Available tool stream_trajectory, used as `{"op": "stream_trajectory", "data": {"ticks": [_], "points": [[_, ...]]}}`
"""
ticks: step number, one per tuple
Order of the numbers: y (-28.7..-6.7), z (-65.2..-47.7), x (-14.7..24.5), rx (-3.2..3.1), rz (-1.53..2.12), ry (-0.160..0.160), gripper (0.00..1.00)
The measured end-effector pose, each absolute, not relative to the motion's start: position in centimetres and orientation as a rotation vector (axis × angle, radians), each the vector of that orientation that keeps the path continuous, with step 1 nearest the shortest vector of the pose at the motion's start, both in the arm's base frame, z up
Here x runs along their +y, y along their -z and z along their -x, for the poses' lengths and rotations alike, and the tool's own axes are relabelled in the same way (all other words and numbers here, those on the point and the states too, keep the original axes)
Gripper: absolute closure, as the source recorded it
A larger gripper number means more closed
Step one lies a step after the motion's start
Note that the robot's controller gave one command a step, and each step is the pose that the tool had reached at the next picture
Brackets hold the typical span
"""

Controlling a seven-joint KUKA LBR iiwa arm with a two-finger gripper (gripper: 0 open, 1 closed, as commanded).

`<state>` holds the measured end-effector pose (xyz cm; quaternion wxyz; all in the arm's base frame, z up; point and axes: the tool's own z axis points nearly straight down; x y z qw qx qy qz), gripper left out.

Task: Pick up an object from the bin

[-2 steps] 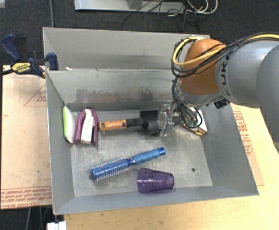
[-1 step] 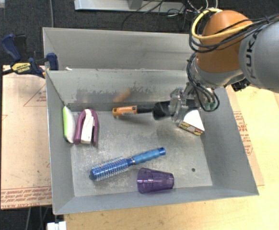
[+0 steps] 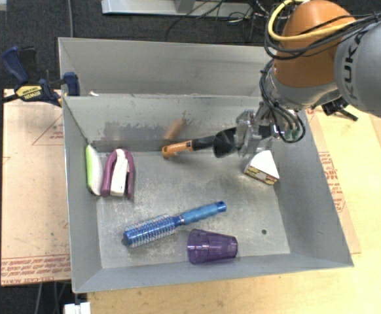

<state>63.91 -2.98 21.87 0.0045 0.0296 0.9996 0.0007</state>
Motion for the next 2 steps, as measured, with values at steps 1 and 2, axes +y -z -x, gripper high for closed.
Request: {"op": "stream_trajectory", "data": {"ticks": [1, 2], "points": [[-13.3, -63.7, -0.5, 3.133, -0.080, -0.003, 1.00], [-12.0, -63.3, 1.2, 3.135, -0.080, -0.002, 1.00]]}}
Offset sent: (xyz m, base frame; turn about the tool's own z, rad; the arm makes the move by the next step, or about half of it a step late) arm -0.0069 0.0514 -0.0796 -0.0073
